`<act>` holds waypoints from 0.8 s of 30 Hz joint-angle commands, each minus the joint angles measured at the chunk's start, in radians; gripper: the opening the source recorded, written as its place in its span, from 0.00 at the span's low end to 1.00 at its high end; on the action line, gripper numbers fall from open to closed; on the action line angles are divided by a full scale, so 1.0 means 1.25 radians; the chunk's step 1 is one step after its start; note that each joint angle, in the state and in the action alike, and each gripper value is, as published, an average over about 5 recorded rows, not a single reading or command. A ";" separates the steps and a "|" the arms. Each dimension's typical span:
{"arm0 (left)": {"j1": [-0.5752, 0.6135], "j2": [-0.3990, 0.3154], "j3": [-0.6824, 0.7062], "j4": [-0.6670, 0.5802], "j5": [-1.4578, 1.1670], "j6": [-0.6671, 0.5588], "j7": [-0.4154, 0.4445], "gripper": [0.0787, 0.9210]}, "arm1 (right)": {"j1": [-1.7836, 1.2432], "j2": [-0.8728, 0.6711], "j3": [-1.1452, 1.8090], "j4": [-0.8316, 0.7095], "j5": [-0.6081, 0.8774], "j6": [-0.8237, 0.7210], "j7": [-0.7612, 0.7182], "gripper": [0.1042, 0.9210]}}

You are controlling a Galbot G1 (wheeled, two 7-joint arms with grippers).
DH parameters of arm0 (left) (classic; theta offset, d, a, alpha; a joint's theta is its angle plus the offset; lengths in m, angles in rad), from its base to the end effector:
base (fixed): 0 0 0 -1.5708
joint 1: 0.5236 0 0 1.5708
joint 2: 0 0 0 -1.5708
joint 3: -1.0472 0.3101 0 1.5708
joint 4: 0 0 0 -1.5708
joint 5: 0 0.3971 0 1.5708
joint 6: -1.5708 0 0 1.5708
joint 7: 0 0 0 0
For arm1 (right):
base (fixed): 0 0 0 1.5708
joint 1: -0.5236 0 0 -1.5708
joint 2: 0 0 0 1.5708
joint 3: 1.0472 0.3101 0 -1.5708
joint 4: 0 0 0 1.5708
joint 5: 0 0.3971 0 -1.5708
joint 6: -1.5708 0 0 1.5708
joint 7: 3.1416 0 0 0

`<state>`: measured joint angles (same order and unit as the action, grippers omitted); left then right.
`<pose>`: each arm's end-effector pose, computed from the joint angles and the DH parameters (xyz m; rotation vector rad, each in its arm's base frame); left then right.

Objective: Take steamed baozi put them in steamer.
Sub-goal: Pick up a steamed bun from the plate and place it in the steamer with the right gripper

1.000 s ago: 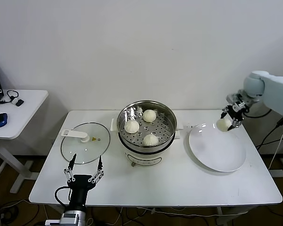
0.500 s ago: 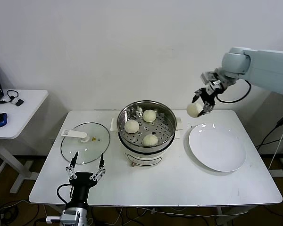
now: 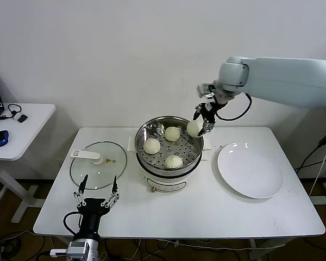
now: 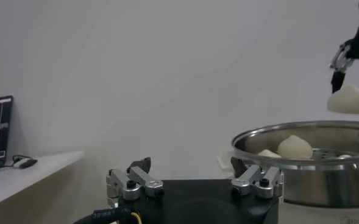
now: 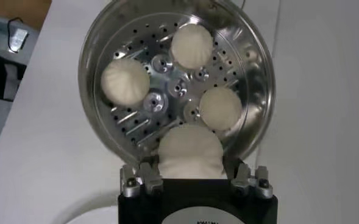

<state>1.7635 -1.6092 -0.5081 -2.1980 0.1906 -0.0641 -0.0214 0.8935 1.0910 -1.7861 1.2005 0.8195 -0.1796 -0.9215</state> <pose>0.1920 -0.0079 -0.2690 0.0308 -3.1086 -0.2352 0.5832 0.0333 -0.0412 1.4140 -1.4308 1.4106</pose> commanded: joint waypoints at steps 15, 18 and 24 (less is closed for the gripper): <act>-0.005 0.009 -0.005 0.009 -0.004 -0.005 -0.002 0.88 | -0.164 0.035 0.060 -0.049 -0.040 -0.031 0.027 0.73; -0.006 0.009 -0.006 0.009 -0.005 -0.006 -0.002 0.88 | -0.169 0.035 0.068 -0.055 -0.044 -0.032 0.033 0.74; -0.007 0.009 -0.011 0.006 -0.008 -0.006 -0.003 0.88 | -0.155 0.034 0.075 -0.063 -0.035 -0.030 0.035 0.85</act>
<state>1.7549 -1.6069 -0.5199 -2.1880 0.1825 -0.0716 -0.0249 0.7081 1.1338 -1.7072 1.1326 0.7786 -0.2145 -0.8833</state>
